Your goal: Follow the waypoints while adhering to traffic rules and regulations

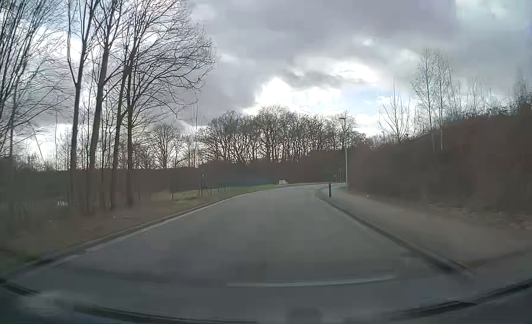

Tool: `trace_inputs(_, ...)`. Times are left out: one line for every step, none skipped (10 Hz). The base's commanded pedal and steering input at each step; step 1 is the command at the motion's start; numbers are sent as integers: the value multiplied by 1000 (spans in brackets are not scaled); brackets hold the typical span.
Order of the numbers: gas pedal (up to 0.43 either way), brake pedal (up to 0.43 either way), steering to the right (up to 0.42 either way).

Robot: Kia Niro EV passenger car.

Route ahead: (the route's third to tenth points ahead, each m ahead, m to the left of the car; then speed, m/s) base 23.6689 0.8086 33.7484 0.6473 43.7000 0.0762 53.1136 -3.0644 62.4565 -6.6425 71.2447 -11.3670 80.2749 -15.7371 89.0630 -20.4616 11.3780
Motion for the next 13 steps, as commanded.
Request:
trace_inputs(118,0,5)
trace_inputs(130,0,5)
trace_inputs(130,0,5)
trace_inputs(138,0,5)
trace_inputs(138,0,5)
trace_inputs(138,0,5)
trace_inputs(138,0,11)
trace_inputs(138,0,12)
trace_inputs(138,0,11)
trace_inputs(138,0,11)
trace_inputs(138,0,11)
trace_inputs(138,0,10)
trace_inputs(138,0,10)
